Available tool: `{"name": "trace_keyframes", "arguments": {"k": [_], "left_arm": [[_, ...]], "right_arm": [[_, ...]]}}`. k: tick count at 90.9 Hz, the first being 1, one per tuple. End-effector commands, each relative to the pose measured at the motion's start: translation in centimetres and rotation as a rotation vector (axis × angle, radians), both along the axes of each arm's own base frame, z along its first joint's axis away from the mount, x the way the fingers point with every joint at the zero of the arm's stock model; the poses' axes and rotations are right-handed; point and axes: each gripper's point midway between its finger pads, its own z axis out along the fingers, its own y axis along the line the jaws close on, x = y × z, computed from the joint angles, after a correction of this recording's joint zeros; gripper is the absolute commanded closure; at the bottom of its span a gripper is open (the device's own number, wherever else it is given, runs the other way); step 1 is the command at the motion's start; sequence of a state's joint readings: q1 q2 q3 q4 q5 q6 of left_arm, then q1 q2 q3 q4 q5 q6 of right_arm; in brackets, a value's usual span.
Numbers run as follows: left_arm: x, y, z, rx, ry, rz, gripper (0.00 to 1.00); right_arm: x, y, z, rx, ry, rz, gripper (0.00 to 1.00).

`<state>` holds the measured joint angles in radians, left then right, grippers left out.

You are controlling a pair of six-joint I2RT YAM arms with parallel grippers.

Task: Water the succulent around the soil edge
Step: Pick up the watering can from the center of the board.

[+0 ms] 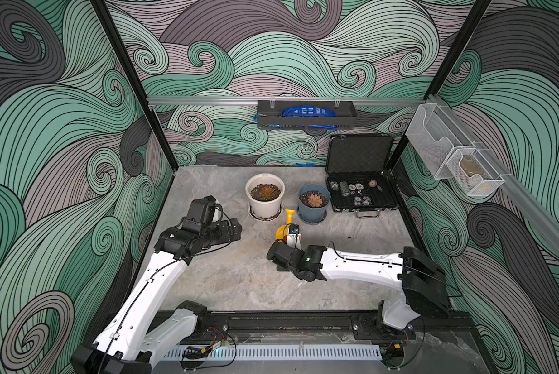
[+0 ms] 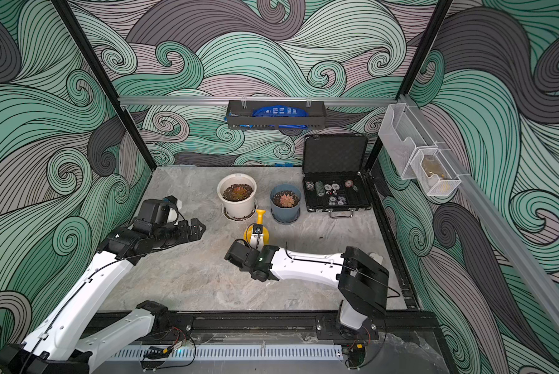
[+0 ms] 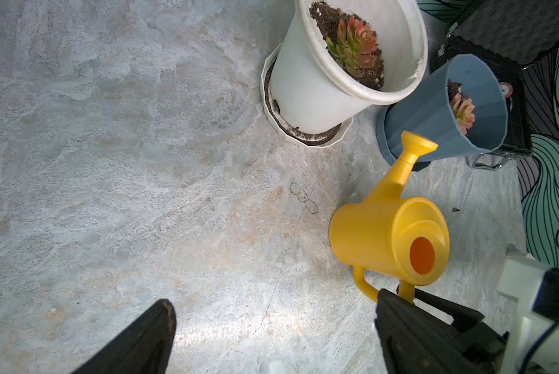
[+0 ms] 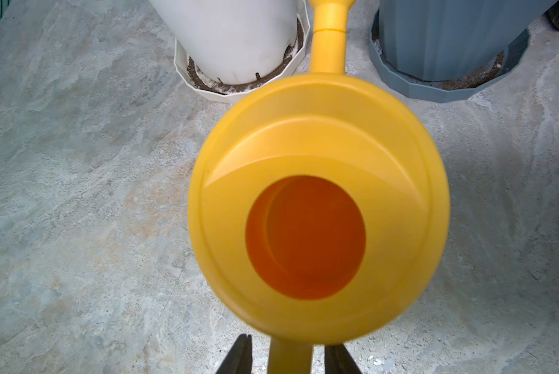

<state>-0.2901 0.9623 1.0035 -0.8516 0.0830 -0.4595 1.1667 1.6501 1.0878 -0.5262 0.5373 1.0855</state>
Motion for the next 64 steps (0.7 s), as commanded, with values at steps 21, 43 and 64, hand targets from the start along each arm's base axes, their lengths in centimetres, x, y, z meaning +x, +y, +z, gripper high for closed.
{"name": "trace_keyframes", "arguments": {"k": [21,43,64], "left_arm": [[-0.1,0.0,0.6,-0.014,-0.023,-0.002,0.01],[-0.2,0.0,0.7,-0.016,-0.029,-0.003,0.01],[-0.3,0.0,1.0,-0.024,-0.041,-0.005,0.01]], "right_arm": [[0.5,-0.5,-0.2,-0.045,-0.016,-0.022,0.78],[0.6,-0.7,0.4,-0.028,-0.018,-0.018,0.94],[0.8,-0.5,2.9,-0.011,-0.04,0.062,1.0]]}}
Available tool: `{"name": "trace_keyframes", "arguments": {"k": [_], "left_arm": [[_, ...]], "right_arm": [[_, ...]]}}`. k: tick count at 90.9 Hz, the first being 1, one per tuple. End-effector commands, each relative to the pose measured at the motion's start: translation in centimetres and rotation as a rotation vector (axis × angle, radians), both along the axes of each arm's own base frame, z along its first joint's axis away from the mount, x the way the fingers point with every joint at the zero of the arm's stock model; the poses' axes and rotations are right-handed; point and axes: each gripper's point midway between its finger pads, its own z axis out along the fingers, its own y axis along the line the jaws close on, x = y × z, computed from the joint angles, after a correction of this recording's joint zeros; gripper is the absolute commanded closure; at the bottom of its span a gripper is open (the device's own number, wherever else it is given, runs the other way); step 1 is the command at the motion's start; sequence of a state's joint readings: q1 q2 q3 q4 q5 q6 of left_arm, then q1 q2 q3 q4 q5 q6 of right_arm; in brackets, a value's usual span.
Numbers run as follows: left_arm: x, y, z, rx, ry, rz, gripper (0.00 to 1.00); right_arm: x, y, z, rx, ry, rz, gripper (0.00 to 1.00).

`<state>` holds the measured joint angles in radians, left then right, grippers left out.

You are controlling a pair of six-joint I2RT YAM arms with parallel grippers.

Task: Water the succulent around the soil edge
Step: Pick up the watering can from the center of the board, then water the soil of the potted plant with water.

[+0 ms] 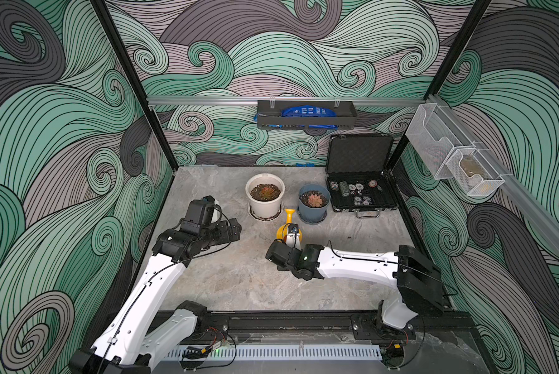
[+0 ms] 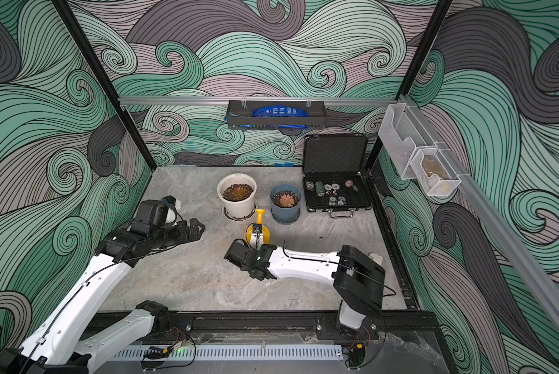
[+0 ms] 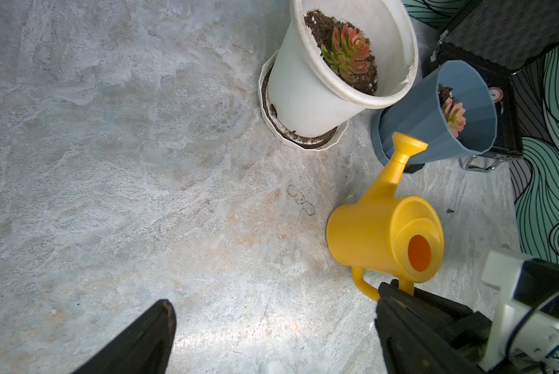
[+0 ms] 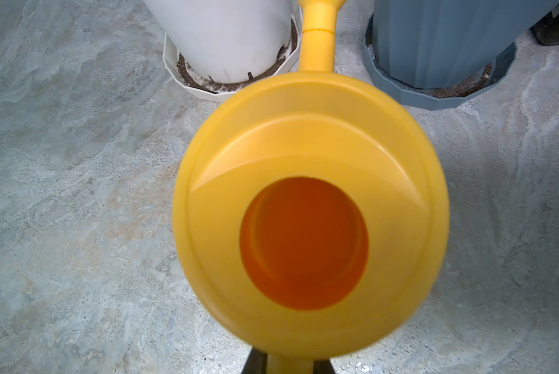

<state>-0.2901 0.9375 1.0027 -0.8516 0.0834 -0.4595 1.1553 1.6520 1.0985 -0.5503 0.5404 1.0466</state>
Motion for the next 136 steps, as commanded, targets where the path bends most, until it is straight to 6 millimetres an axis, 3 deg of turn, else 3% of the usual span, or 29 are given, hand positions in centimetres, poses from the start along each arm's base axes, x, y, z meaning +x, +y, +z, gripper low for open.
{"name": "trace_keyframes", "arguments": {"k": [1,20,41,53,63,97,136], "left_arm": [[-0.1,-0.1,0.4,-0.017,-0.018,-0.005,0.01],[-0.1,-0.1,0.4,-0.017,-0.02,-0.005,0.01],[-0.2,-0.1,0.7,-0.022,-0.03,-0.005,0.01],[-0.3,-0.1,0.8,-0.027,-0.033,-0.007,0.01],[-0.3,-0.2,0.9,-0.03,-0.038,-0.009,0.01],[-0.4,-0.3,1.0,-0.036,-0.042,-0.012,0.01],[-0.4,-0.3,1.1,-0.038,-0.045,-0.01,0.01]], "right_arm": [[0.5,-0.1,3.1,0.03,-0.04,0.047,1.0],[2.2,-1.7,8.9,0.068,-0.046,0.145,1.0],[4.1,-5.9,15.2,0.225,-0.04,0.198,1.0],[4.9,-7.6,17.5,0.348,0.012,0.251,1.0],[5.4,-8.4,18.1,0.356,0.042,0.267,1.0],[6.7,-10.5,15.9,0.369,0.194,0.245,1.0],[9.1,-10.9,15.4,0.573,0.308,0.208,1.0]]}}
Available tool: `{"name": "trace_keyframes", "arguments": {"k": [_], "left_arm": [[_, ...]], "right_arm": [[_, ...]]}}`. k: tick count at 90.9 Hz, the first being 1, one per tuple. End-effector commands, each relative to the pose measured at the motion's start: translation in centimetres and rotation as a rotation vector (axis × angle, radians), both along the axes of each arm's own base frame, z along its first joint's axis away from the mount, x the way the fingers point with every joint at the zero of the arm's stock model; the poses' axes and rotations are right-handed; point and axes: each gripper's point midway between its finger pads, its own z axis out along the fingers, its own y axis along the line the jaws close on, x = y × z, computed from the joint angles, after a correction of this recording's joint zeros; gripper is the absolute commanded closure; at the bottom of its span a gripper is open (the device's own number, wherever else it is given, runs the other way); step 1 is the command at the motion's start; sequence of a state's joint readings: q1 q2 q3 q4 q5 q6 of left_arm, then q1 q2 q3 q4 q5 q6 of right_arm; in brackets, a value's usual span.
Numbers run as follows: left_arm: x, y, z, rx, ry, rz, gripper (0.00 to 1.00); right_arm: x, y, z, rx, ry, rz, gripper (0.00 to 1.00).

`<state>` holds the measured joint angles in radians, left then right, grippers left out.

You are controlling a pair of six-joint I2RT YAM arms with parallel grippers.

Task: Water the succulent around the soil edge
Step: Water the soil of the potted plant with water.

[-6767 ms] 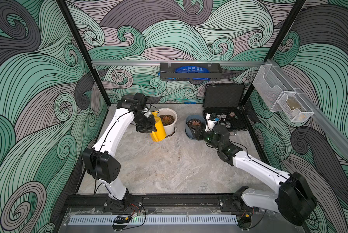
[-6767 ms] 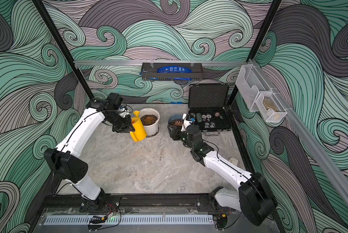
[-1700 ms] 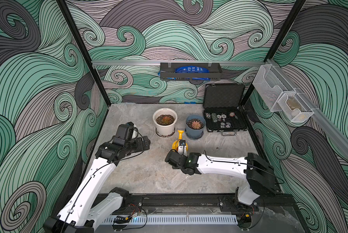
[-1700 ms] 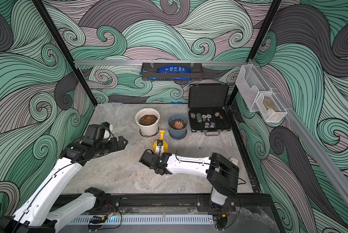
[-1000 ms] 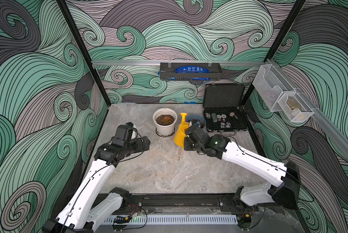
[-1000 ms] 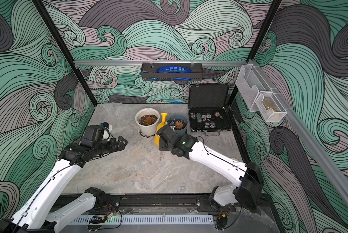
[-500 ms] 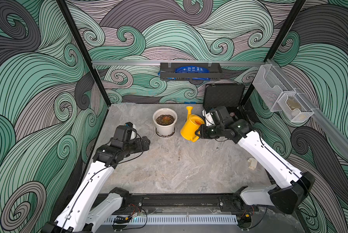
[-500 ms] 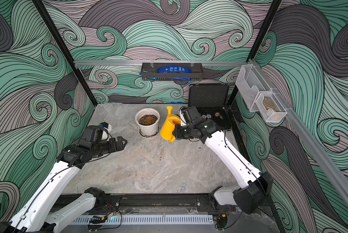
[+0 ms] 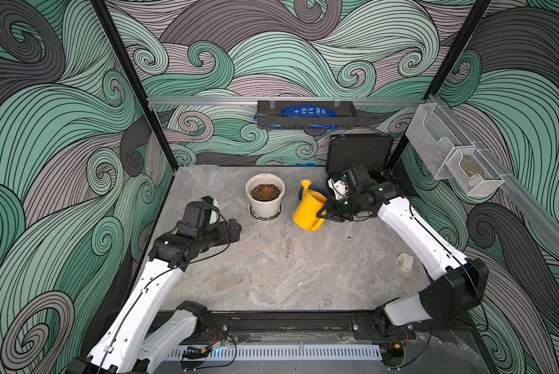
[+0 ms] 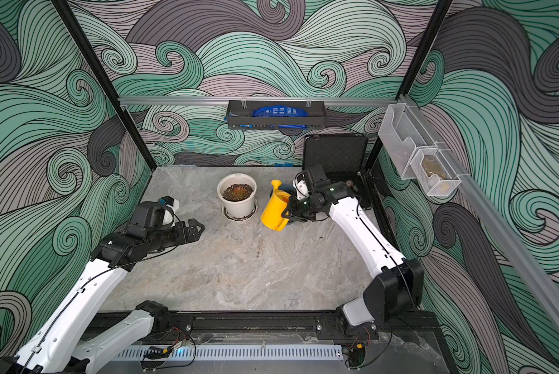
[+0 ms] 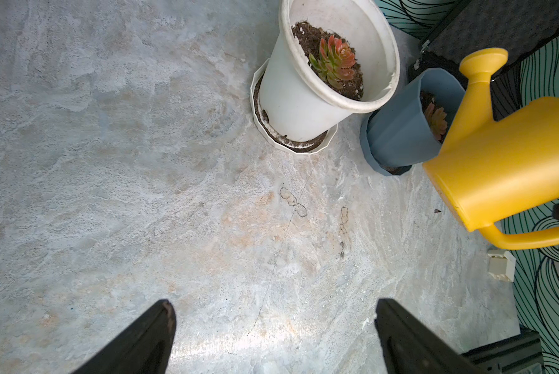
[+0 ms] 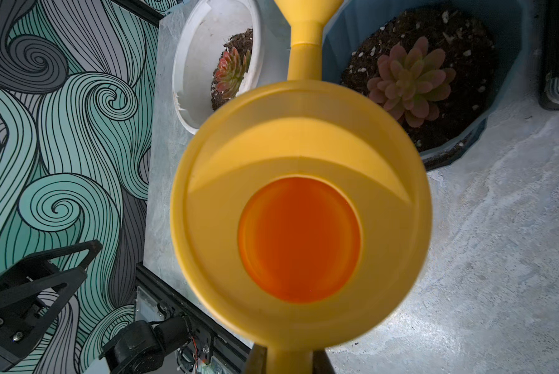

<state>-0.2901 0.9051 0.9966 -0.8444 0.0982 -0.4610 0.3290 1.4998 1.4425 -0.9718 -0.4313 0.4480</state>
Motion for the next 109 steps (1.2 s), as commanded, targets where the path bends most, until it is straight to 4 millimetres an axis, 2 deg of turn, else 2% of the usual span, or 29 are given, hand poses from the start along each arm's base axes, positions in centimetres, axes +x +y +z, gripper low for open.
{"name": "trace_keyframes", "arguments": {"k": [1,27,58,83,109], "left_arm": [[-0.1,-0.1,0.4,-0.016,-0.016,-0.002,0.01],[-0.1,-0.2,0.5,-0.021,-0.019,-0.004,0.01],[-0.2,-0.3,0.4,-0.023,-0.016,-0.008,0.01],[-0.2,-0.4,0.5,-0.024,-0.017,-0.013,0.01],[-0.2,-0.4,0.4,-0.025,-0.013,-0.016,0.01]], "right_arm": [[0.5,0.7,2.0,0.124,-0.012,0.02,1.0],[1.9,-2.0,2.7,0.225,-0.006,-0.078,1.0],[1.8,-3.8,2.5,0.31,0.007,-0.143,1.0],[0.4,-4.6,2.2,0.295,-0.007,-0.177,1.0],[-2.0,-4.9,1.6,0.254,-0.027,-0.19,1.0]]}}
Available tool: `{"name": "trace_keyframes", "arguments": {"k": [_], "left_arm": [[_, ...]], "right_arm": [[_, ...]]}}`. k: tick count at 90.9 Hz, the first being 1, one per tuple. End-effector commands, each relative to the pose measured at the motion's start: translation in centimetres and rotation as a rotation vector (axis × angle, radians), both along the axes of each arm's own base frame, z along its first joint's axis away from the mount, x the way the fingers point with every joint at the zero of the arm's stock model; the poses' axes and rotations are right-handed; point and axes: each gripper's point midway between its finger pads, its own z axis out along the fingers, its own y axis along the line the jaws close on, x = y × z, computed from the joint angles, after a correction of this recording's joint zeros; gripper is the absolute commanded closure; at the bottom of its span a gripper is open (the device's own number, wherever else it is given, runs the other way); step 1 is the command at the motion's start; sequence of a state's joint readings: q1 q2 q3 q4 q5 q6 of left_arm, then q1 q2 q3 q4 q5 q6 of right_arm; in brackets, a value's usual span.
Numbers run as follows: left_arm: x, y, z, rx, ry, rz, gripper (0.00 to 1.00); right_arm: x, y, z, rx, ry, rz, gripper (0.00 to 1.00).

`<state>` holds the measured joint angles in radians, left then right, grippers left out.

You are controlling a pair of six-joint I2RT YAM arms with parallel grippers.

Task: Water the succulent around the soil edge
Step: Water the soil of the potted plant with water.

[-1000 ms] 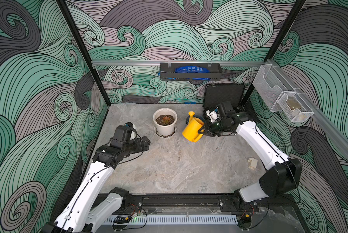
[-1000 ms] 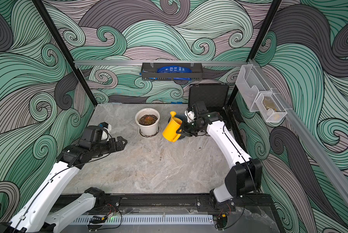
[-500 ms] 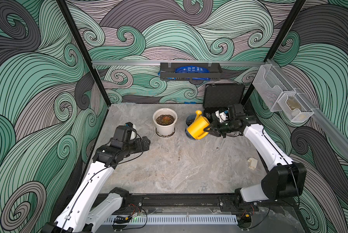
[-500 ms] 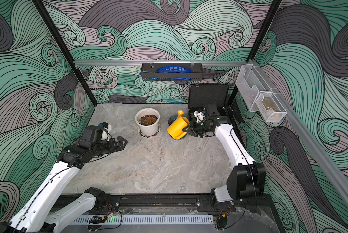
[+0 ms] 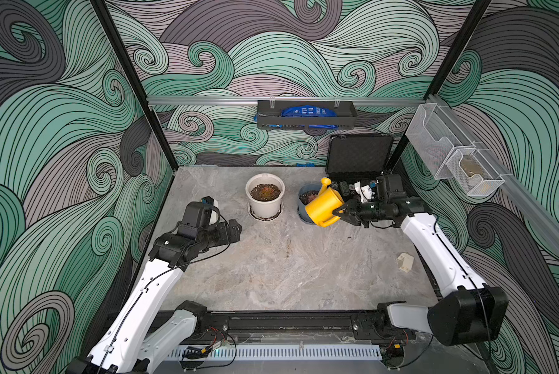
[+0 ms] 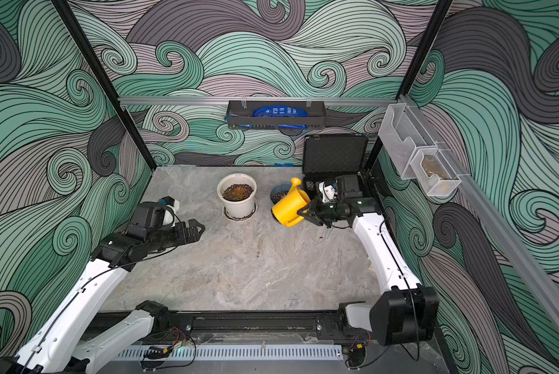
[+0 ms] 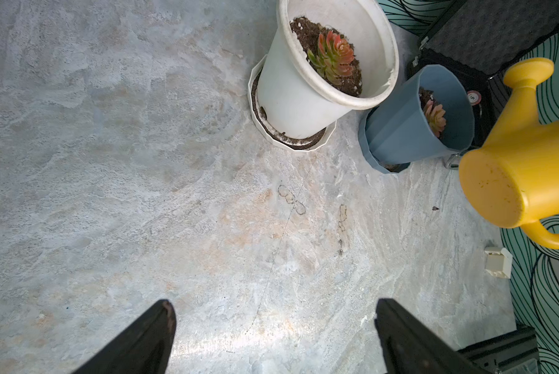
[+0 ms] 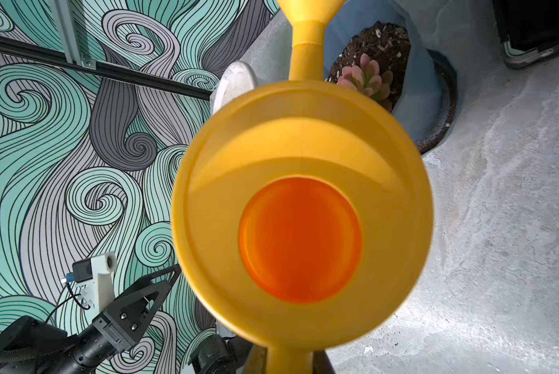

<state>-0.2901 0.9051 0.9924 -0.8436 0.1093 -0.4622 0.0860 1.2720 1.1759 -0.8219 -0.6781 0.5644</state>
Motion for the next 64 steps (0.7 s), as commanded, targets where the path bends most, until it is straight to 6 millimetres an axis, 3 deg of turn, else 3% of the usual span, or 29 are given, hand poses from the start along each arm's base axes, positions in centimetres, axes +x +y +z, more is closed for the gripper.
{"name": "trace_keyframes", "arguments": {"k": [1,40,64], "left_arm": [[-0.1,-0.3,0.5,-0.019,-0.019,-0.01,0.01],[-0.1,-0.3,0.4,-0.019,-0.015,-0.013,0.01],[-0.1,-0.5,0.4,-0.022,-0.013,-0.019,0.01]], "right_arm": [[-0.6,0.0,0.3,-0.015,-0.038,0.001,1.0],[-4.0,1.0,-1.2,-0.101,-0.043,0.046,1.0],[-5.4,1.3,-0.7,-0.139,-0.07,0.065,1.0]]}}
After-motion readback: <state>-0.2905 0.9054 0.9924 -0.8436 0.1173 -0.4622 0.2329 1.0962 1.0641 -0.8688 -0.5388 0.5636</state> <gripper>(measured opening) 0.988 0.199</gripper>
